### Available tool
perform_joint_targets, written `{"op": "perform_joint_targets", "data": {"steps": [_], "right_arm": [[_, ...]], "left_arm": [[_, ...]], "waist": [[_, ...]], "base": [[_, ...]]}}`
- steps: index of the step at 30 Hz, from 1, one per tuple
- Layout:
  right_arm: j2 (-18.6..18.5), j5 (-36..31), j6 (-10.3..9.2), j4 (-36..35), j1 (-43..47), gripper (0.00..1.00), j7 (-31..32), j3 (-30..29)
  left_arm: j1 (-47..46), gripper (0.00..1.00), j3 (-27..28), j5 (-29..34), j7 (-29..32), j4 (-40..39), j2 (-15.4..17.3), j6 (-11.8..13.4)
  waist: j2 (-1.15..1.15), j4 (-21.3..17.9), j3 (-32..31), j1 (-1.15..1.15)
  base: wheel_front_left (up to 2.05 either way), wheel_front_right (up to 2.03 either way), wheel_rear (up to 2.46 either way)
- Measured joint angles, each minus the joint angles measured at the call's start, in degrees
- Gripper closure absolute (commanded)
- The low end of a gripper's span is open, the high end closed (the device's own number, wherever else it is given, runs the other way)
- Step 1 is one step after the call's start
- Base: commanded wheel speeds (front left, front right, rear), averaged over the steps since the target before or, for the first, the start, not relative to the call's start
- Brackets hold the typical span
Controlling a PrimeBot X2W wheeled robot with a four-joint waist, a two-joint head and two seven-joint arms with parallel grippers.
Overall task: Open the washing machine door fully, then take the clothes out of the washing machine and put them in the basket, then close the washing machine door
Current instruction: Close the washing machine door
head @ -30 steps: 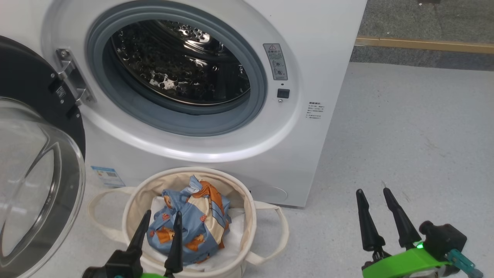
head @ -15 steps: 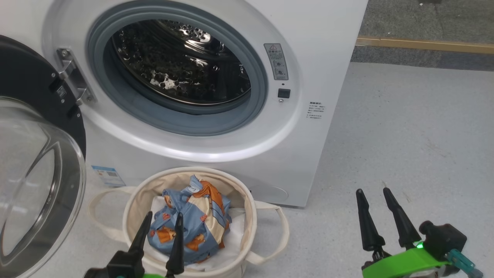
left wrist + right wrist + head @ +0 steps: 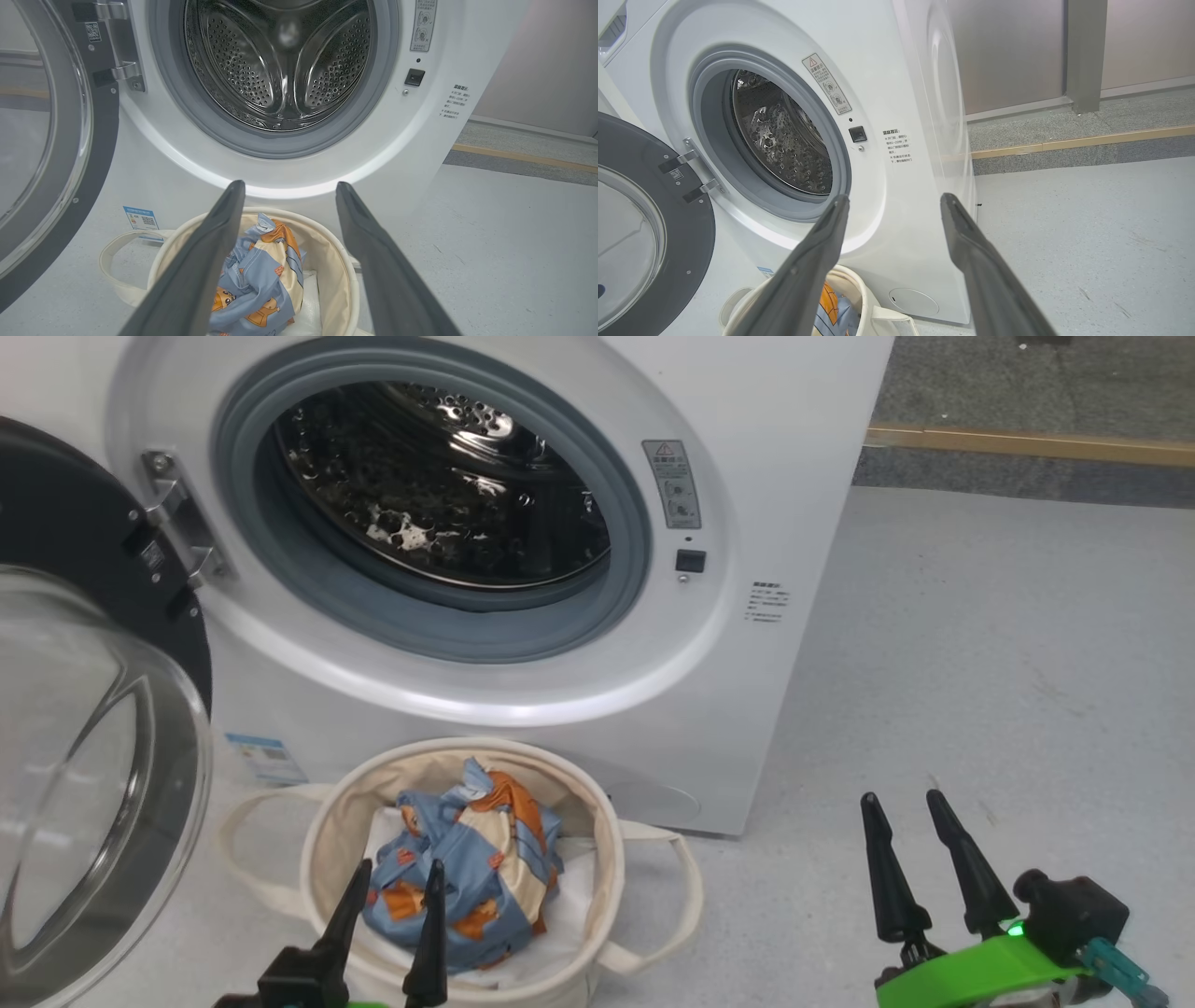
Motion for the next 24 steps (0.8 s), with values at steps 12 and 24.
{"op": "perform_joint_targets", "data": {"steps": [12,24], "right_arm": [[0.1,0.0,0.0,0.0,0.0,0.0,0.0,0.3],[0.1,0.0,0.0,0.3,0.0,0.0,0.0,0.6]], "left_arm": [[-0.1,0.0,0.0,0.0,0.0,0.3,0.0,-0.1],[-0.1,0.0,-1.1,2.6,0.0,-2.1,0.0,0.6]], "waist": [[0.0,0.2,-0.3,0.0],[0.0,1.2,1.1,0.0]], "base": [[-2.2,1.26,0.94],[-1.83,1.65,0.19]]}}
